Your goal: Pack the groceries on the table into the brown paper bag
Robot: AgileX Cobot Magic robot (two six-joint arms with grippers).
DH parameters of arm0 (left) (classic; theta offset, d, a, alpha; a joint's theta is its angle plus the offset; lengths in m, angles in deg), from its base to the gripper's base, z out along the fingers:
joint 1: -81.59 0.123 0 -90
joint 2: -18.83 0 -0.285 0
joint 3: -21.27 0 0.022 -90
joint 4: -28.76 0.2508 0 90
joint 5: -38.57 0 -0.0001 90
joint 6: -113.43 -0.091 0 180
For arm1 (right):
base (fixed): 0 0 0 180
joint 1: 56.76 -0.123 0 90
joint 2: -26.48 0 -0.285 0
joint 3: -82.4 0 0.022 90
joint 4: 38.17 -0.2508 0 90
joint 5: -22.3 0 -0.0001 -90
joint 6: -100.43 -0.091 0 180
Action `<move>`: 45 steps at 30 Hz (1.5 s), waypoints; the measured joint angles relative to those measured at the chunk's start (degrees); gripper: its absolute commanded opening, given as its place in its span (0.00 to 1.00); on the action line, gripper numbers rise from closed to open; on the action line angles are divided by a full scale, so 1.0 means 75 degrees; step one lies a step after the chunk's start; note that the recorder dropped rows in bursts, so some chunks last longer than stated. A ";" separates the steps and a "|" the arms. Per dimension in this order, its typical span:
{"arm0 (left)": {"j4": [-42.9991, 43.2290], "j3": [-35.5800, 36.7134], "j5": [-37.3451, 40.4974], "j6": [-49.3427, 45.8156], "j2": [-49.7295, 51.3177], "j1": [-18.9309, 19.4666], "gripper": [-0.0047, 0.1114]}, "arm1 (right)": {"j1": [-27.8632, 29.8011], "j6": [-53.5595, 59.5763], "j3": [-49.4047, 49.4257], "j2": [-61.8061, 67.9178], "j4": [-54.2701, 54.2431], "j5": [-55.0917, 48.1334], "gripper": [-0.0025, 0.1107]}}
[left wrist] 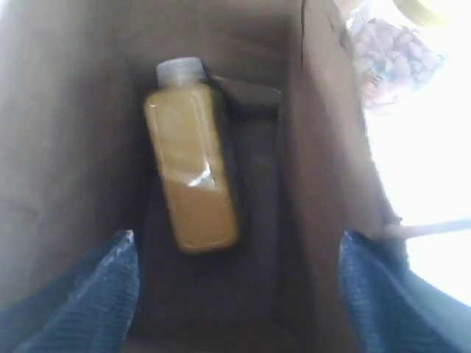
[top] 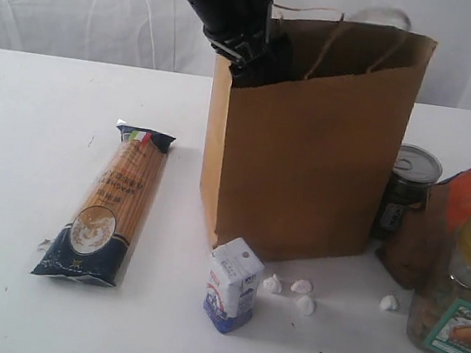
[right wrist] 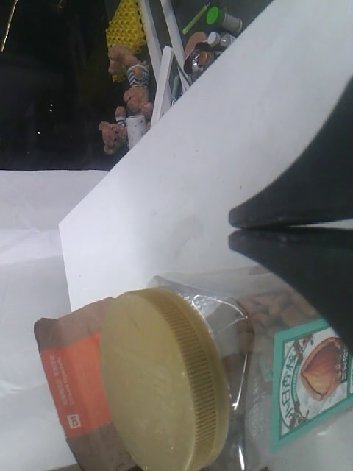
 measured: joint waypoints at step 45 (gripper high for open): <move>-0.0756 0.0000 0.0734 0.0281 -0.2695 0.0000 0.40 | 0.0000 0.0000 0.0000 0.0000 0.0000 0.0000 0.02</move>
